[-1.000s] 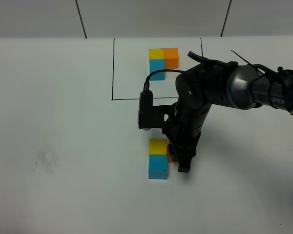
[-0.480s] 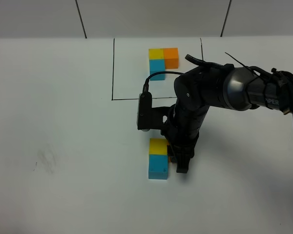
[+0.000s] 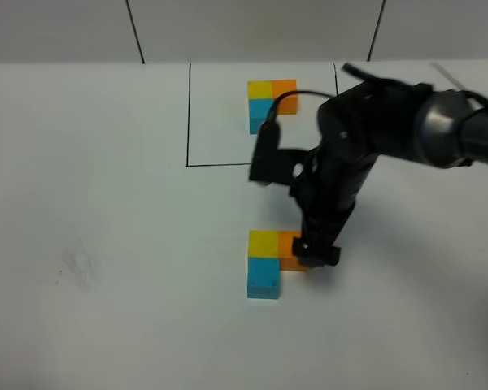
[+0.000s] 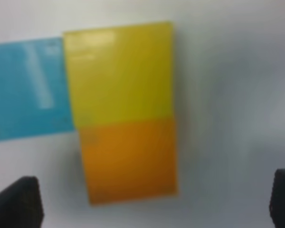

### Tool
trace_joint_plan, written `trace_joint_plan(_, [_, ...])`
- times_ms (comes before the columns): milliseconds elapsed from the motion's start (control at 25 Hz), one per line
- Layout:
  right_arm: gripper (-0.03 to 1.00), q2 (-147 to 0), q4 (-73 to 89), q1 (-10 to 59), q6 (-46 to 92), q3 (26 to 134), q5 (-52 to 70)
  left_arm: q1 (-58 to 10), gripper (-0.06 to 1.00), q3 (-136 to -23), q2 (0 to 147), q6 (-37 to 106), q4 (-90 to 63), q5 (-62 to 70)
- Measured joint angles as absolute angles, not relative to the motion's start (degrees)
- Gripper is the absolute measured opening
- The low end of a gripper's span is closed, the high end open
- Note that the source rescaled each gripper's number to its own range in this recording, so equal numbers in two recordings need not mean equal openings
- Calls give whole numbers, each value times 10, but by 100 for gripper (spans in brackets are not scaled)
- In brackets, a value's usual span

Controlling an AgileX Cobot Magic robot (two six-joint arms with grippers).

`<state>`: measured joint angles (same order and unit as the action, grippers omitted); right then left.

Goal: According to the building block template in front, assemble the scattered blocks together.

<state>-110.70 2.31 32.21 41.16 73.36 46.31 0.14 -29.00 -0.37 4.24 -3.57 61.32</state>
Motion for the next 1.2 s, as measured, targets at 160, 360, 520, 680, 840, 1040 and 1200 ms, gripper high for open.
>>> trace_joint_plan(160, [99,-1016,-40,195,291,689,464,1,68,-290,-4,42,-36,613])
trace_joint_plan(360, [100,-890,-115,14,232,607,465,1,68,-290,-4,42,-36,613])
trace_joint_plan(520, [100,-771,-128,-93,225,544,465,1,68,-290,-4,42,-36,613])
trace_joint_plan(680, [100,-622,-126,-116,222,500,455,1,68,-290,-4,42,-36,613])
trace_joint_plan(840, [100,-482,-101,-102,195,480,451,1,68,-290,-4,42,-36,613])
trace_joint_plan(1040, [100,-336,-84,-45,170,435,481,1,68,-290,-4,42,-36,613])
trace_joint_plan(1200, [100,-238,-76,-5,161,390,501,1,68,-290,-4,42,-36,613])
